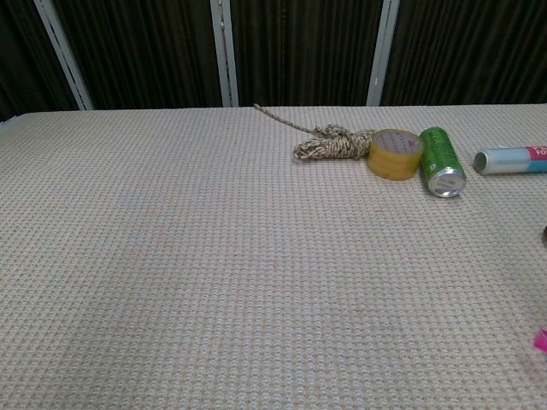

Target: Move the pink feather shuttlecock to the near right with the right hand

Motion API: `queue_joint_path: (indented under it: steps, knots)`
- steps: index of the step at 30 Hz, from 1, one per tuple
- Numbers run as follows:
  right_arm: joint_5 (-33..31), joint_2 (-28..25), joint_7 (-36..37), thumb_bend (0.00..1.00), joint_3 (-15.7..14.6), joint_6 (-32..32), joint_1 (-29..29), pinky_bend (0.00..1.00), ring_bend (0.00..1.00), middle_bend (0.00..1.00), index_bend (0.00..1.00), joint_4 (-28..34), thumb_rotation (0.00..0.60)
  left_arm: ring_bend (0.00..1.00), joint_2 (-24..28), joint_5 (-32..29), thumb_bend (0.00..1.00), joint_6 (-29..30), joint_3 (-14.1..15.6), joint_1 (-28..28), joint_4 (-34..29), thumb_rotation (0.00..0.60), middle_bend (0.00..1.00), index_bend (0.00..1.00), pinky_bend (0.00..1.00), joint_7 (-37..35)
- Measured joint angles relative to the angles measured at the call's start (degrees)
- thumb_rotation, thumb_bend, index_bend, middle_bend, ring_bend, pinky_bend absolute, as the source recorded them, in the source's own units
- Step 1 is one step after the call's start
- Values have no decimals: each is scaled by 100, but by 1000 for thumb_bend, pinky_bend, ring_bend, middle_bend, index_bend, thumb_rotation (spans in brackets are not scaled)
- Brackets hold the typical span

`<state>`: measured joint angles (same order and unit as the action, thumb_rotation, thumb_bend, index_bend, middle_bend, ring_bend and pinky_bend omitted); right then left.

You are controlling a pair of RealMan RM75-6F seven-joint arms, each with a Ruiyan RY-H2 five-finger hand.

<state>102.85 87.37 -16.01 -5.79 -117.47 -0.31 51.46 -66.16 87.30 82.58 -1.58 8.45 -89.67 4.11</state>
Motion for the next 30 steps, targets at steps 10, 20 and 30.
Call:
queue_joint_path:
  steps: [10, 20, 30]
  knots:
    - [-413, -1422, 175, 57, 196, 571, 32, 0, 0, 0, 0, 1664, 600, 0, -3, -5, 153, -51, -8, 36, -24, 600, 0, 0, 0, 8]
    - [-1547, -2376, 839, 63, 489, 2858, 658, 0, 0, 0, 0, 3189, 600, 0, -40, -120, 153, -168, -6, 66, -161, 600, 0, 0, 0, 242]
    - [-1978, -2218, 396, 65, 486, 3344, 723, 0, 0, 0, 0, 4123, 600, 0, -87, -166, 152, -173, -43, 84, -126, 600, 0, 0, 0, 249]
